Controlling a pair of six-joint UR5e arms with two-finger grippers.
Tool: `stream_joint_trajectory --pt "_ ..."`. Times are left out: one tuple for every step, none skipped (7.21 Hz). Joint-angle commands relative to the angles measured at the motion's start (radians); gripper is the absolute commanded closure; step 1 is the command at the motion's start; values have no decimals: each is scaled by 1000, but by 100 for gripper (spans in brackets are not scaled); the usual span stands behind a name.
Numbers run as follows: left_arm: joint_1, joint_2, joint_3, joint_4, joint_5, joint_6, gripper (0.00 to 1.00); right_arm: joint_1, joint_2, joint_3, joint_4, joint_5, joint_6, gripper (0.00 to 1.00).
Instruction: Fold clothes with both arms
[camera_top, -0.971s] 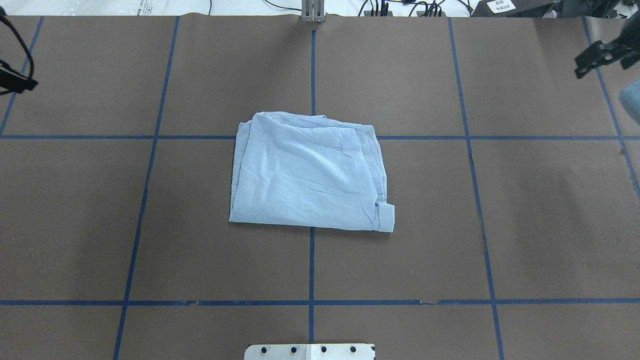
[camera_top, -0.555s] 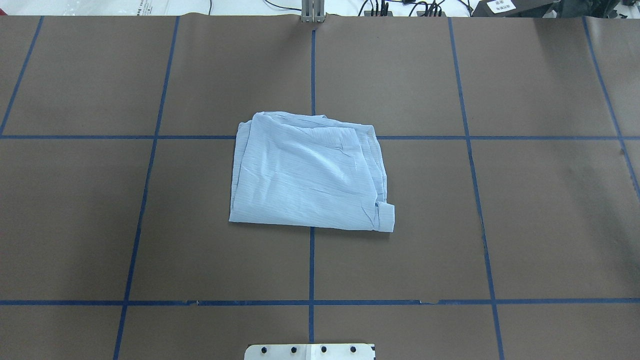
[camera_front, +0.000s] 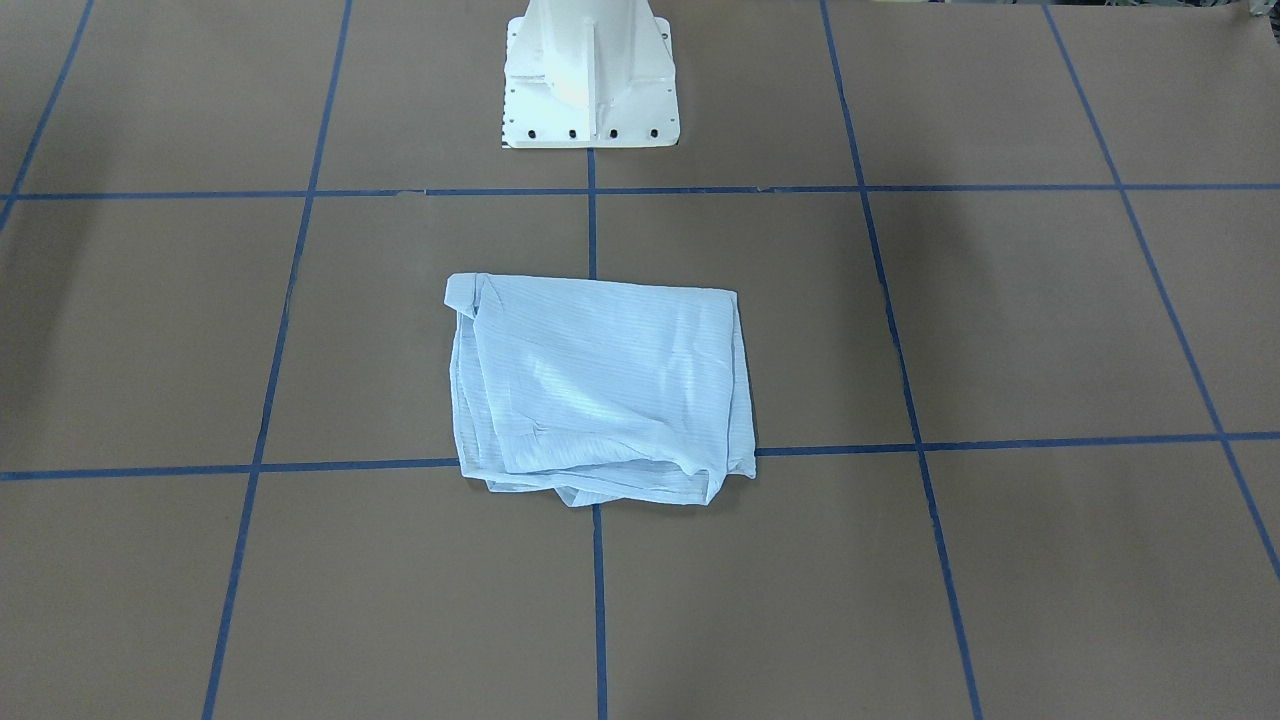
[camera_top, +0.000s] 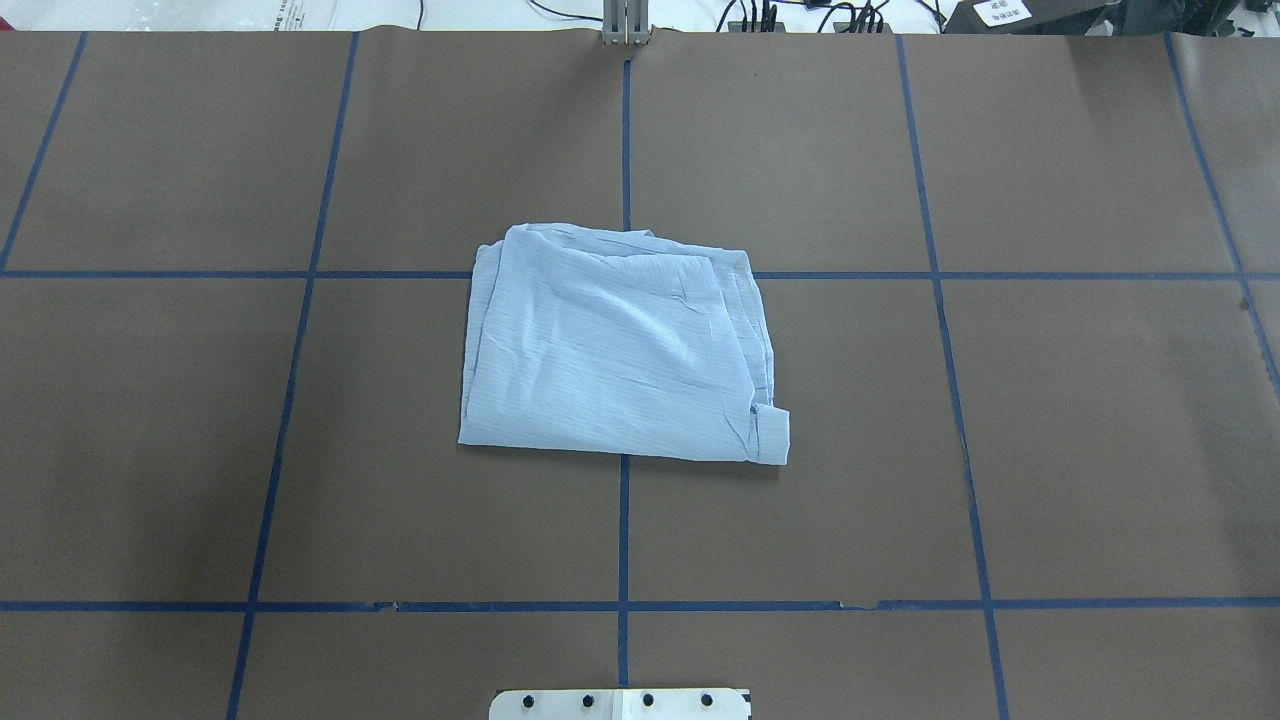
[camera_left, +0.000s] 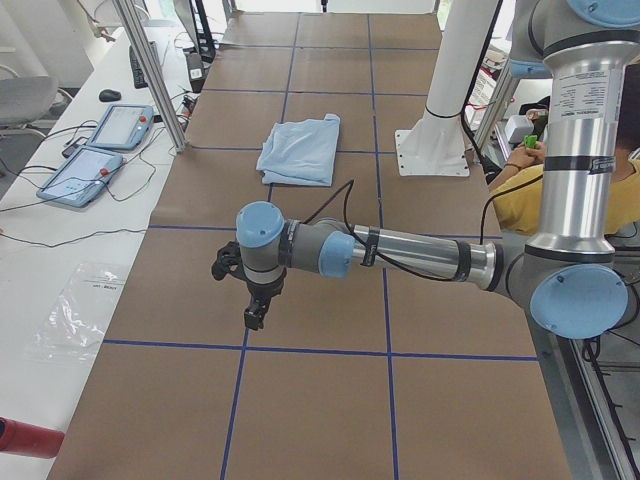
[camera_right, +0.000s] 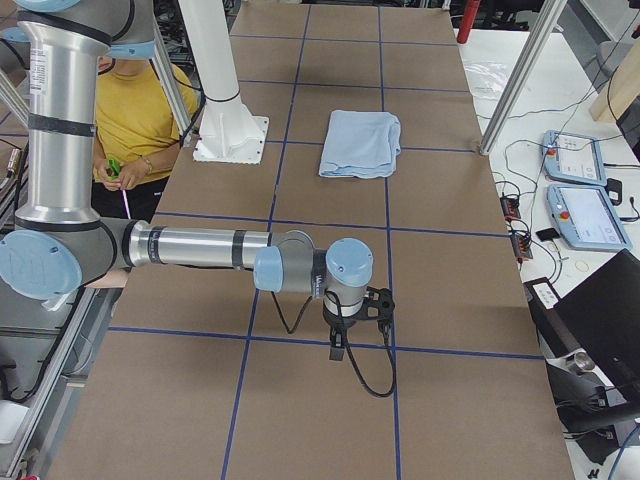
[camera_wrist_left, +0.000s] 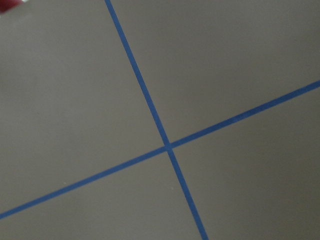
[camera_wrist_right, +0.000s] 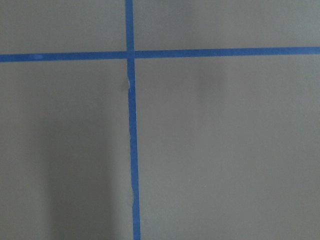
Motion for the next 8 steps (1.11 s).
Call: stream_joint_trajectory --pt "-1 61 -8 0 -29 -26 0 1 -23 1 4 4 2 0" --pt "-1 55 -11 6 -28 -26 0 1 -23 1 4 4 2 0" --pt "0 50 -11 15 -25 -26 0 1 -23 -1 4 4 2 0" --pt "-3 41 -12 67 -3 -21 0 1 -23 -1 5 4 2 0" --pt "-4 38 -22 105 35 32 0 1 -23 -1 4 4 2 0" --pt "-38 33 -22 127 38 64 0 1 -23 1 4 2 2 0" --pt "-56 27 -23 127 38 56 0 1 -23 -1 5 4 2 0" --pt "-58 24 -35 127 35 56 0 1 -23 -1 5 2 2 0"
